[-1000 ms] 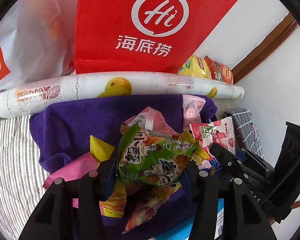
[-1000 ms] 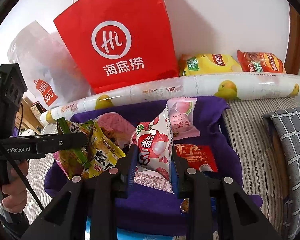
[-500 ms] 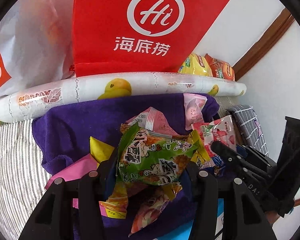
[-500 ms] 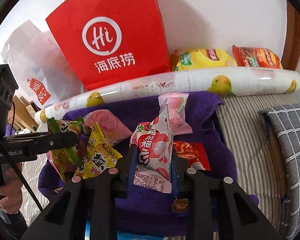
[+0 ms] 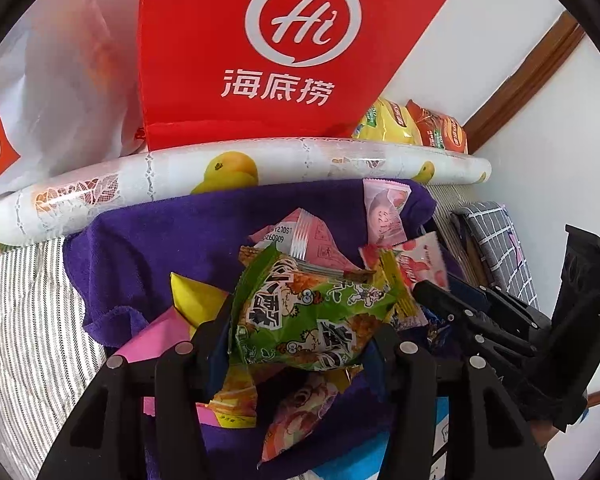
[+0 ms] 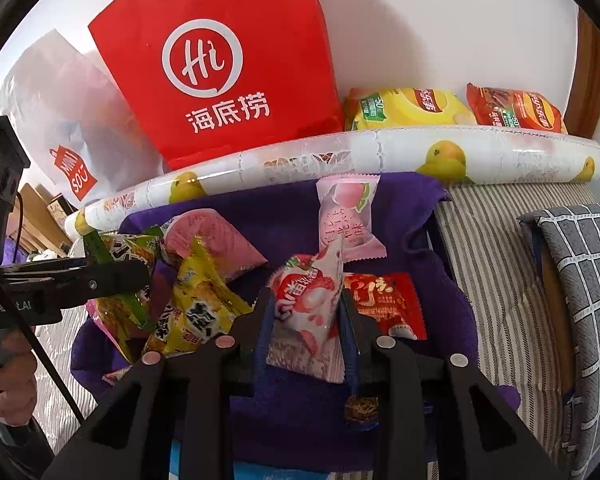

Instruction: Organize snacks

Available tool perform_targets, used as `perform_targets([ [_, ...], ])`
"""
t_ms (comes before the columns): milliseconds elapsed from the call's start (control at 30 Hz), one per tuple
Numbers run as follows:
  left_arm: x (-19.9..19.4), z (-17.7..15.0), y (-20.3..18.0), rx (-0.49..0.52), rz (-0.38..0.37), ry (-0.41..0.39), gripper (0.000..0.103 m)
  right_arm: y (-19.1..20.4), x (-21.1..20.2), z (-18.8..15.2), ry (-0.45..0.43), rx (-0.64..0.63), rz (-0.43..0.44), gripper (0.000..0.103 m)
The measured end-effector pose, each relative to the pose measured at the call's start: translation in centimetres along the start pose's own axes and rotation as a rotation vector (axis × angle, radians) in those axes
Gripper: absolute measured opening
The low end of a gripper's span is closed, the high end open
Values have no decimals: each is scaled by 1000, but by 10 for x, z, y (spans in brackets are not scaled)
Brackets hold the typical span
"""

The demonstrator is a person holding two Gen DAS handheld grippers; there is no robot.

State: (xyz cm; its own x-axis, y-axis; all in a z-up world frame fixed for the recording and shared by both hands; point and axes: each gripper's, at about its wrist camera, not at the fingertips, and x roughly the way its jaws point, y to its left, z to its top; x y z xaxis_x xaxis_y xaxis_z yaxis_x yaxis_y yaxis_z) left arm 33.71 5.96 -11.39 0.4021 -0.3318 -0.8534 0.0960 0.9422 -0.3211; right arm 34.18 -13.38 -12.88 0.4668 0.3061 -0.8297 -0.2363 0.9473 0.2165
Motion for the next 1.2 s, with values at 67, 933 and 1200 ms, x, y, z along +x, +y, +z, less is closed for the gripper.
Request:
perform_targets([
  [67,-3,0,-3,11,2,1,56,0,-3,-1,-1,1,-3,39],
  [933,-100,-47,-43,40,44,-103,74,12,-131,-39,-146,51,-61,65],
  [1200,-136,-102,-65,40,87,-156,74,21,-176,-69,-154,70,-89,66],
])
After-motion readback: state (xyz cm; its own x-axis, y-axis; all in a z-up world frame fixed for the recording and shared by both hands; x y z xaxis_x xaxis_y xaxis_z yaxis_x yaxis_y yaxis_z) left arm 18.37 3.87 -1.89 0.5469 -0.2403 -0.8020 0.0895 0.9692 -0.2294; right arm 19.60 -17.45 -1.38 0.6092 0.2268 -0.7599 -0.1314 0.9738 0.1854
